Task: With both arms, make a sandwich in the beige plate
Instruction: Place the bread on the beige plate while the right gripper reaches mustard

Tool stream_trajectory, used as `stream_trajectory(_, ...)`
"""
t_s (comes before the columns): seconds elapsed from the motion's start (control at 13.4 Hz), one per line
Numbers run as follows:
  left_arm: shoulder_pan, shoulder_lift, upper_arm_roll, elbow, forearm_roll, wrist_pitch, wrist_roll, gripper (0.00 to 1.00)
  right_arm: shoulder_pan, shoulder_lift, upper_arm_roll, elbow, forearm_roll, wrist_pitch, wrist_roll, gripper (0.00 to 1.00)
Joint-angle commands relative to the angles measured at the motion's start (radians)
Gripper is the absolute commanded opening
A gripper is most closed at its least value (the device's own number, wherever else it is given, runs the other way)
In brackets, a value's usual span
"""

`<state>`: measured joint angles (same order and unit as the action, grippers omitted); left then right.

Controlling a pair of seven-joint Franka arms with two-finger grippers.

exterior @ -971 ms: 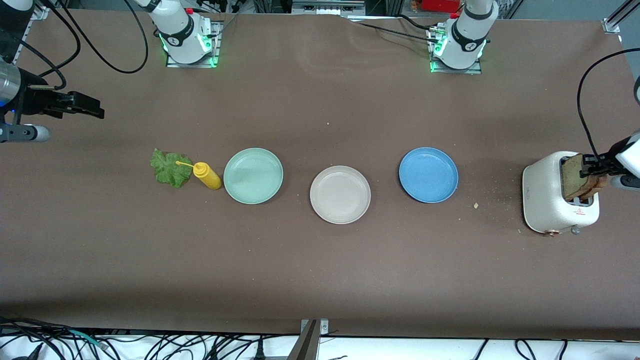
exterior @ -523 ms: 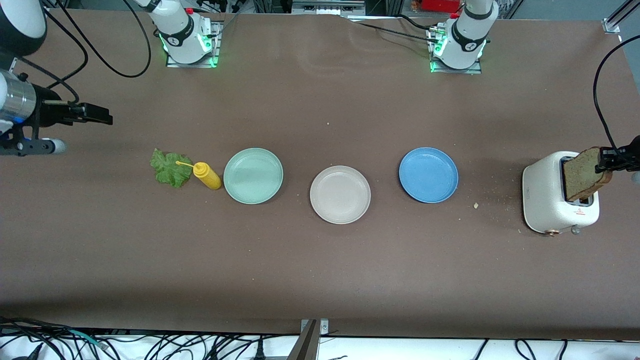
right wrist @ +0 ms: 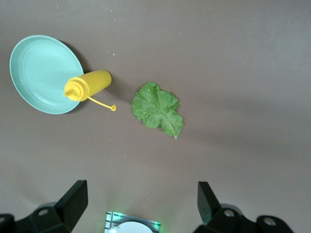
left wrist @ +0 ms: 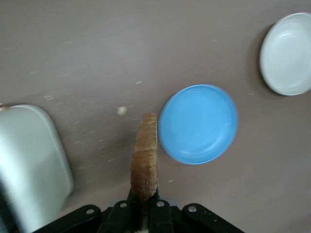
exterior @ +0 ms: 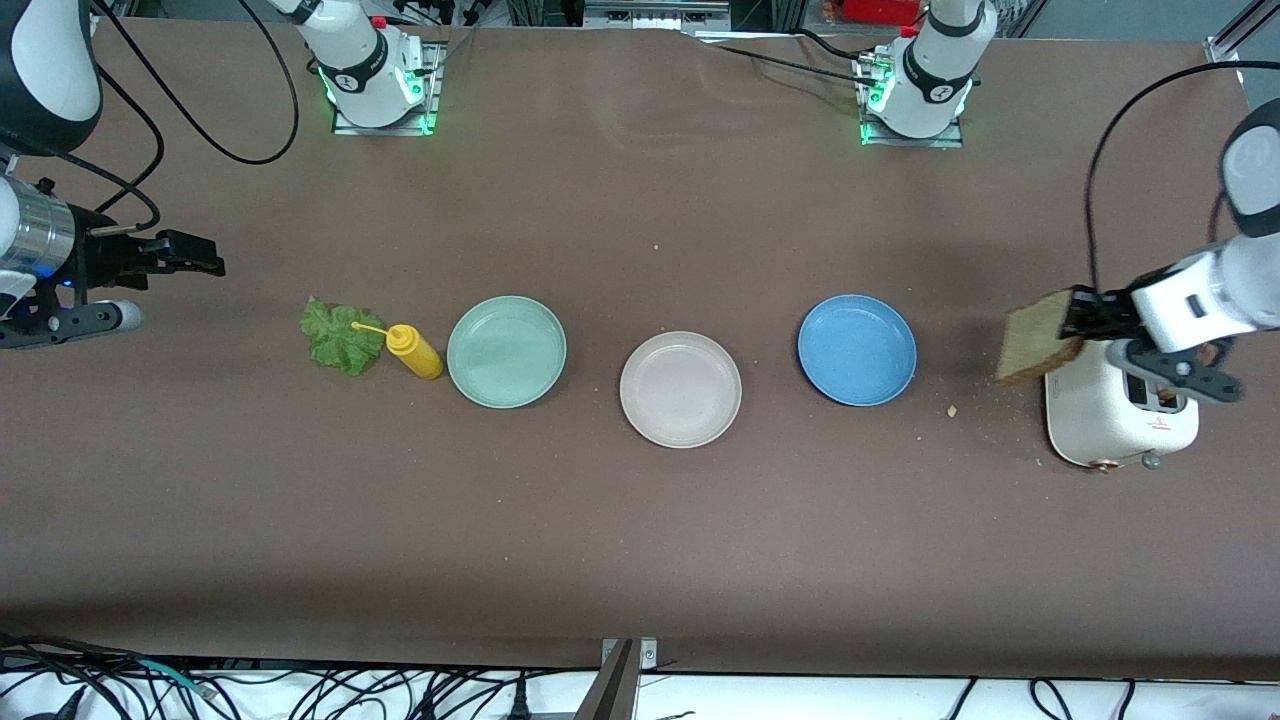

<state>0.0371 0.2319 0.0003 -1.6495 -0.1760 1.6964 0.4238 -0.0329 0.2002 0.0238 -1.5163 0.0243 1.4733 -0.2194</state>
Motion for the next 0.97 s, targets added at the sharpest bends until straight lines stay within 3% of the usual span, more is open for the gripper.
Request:
stream_trajectory(0.0, -0.071, 0.038, 0.01, 0.017, -0.094, -0.026, -0.086, 0.0, -0.013, -0.008, -0.004, -0.038, 0.04, 0.034, -0.061, 1.0)
stream_trajectory(0.15, -0.144, 0.098, 0.01, 0.02, -0.172, -0.024, -0.201, 0.0, -0.013, -0.01, -0.05, -0.07, 0.093, 0.064, -0.191, 1.0)
stream_trajectory(0.3, -0.203, 0.18, 0.01, 0.083, -0.323, -0.023, -0.305, 0.0, -0.012, -0.01, -0.12, -0.114, 0.223, 0.09, -0.306, 1.0)
stream_trajectory(0.45, -0.238, 0.242, 0.01, 0.128, -0.423, -0.023, -0.39, 0.0, -0.013, -0.008, -0.162, -0.145, 0.264, 0.091, -0.397, 1.0)
stream_trajectory(0.75, -0.31, 0.398, -0.013, 0.238, -0.578, -0.005, -0.398, 0.0, -0.019, 0.007, -0.26, -0.212, 0.406, 0.078, -0.642, 1.0)
stream_trajectory(0.9, -0.345, 0.454, -0.014, 0.247, -0.609, 0.057, -0.395, 0.0, -0.062, 0.034, -0.269, -0.258, 0.501, 0.064, -0.777, 1.0)
